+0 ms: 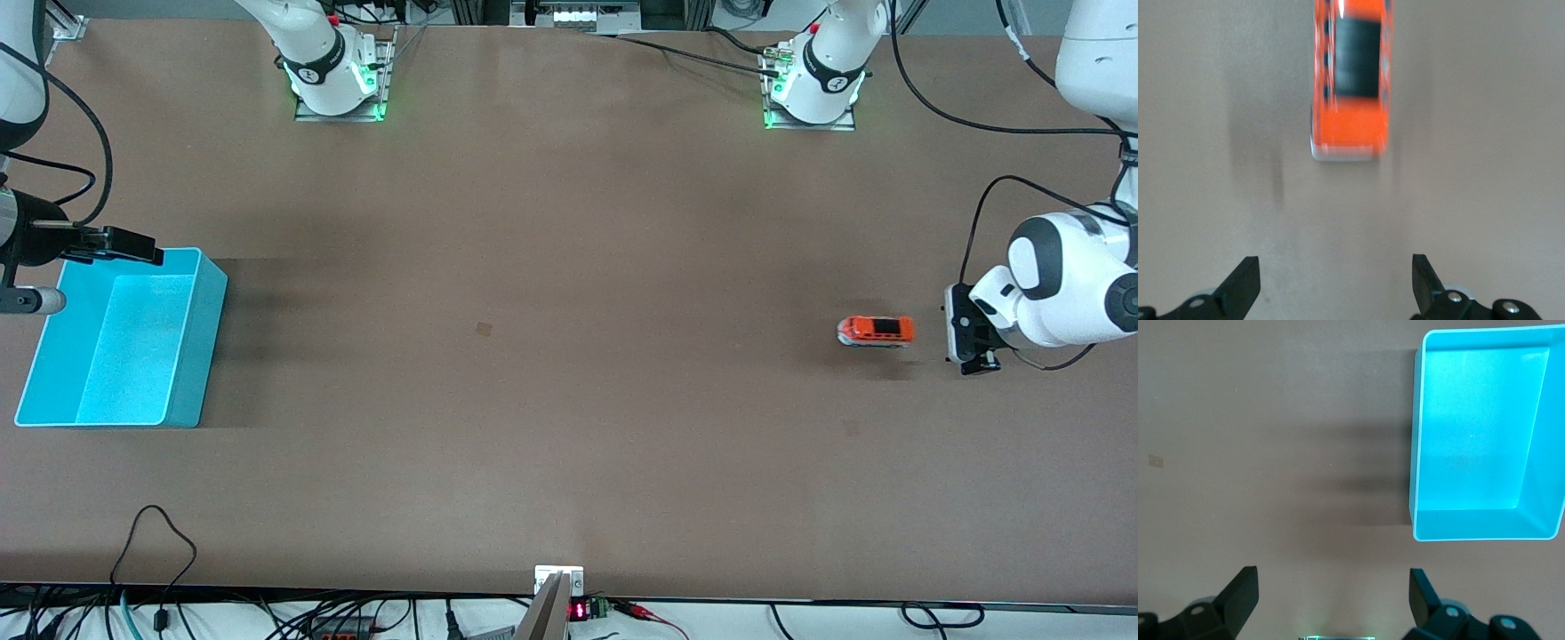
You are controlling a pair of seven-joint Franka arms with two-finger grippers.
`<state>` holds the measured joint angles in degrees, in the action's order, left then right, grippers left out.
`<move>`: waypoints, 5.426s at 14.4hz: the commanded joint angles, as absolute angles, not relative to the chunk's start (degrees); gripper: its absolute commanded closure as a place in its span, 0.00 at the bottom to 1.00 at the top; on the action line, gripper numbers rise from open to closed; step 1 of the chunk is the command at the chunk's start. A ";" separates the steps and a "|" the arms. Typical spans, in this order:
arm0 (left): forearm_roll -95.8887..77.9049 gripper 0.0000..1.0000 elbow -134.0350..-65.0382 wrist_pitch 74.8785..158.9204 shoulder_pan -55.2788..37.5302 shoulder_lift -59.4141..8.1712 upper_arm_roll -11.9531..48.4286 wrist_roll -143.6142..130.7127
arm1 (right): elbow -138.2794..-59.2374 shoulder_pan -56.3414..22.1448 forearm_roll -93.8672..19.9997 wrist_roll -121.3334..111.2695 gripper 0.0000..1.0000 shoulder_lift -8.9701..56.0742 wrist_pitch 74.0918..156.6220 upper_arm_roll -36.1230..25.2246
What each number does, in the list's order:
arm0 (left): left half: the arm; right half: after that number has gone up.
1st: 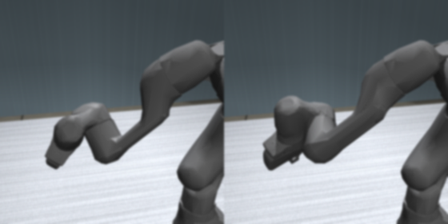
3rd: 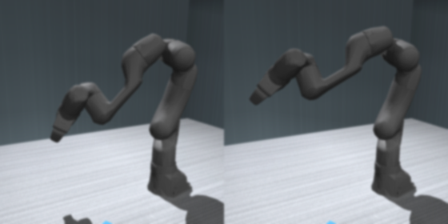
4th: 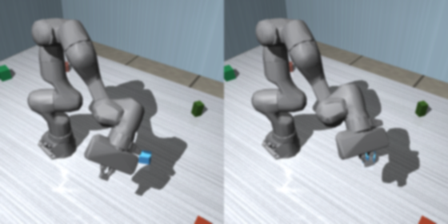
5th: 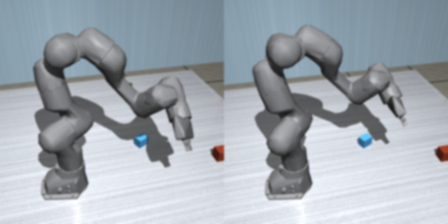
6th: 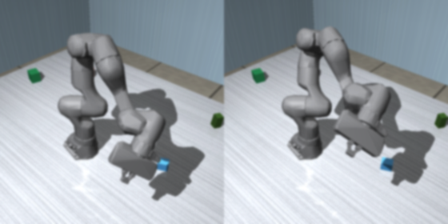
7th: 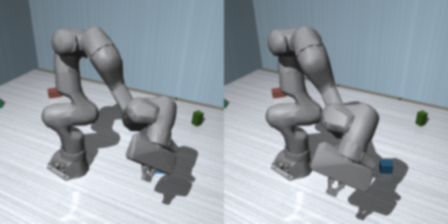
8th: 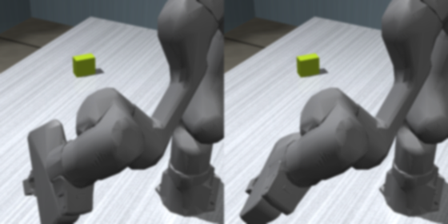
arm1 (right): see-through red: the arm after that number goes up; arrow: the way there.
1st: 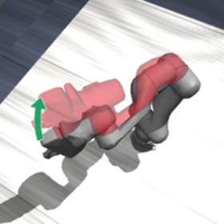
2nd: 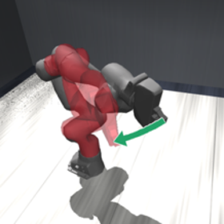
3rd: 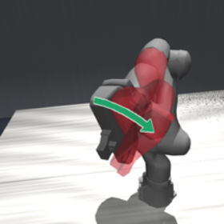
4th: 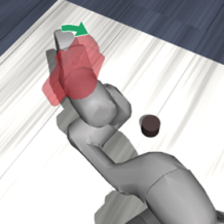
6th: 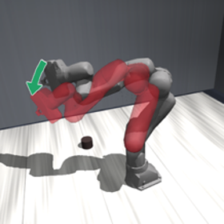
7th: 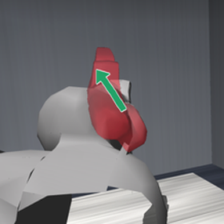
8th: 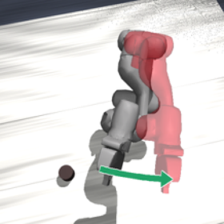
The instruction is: Wind up bus and store in blue box
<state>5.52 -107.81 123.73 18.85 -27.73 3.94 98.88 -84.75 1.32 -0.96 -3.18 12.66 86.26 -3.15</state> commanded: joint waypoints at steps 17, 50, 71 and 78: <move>6.42 0.00 -100.28 85.27 16.61 -6.61 6.06 44.87 | -84.64 1.32 -0.62 -3.34 0.00 12.48 85.17 -2.99; 1.32 0.00 -93.52 91.32 -3.25 -1.85 0.61 0.27 | -112.39 8.34 2.64 -65.24 0.00 18.19 122.47 3.34; 2.72 0.00 -92.37 90.00 -2.64 -1.58 7.12 -5.36 | -126.47 9.67 2.72 -83.85 0.00 22.76 146.51 3.34; 2.72 0.00 -92.37 89.91 -2.64 -1.58 7.38 -5.36 | -126.30 9.58 2.72 -84.55 1.00 22.85 147.04 3.34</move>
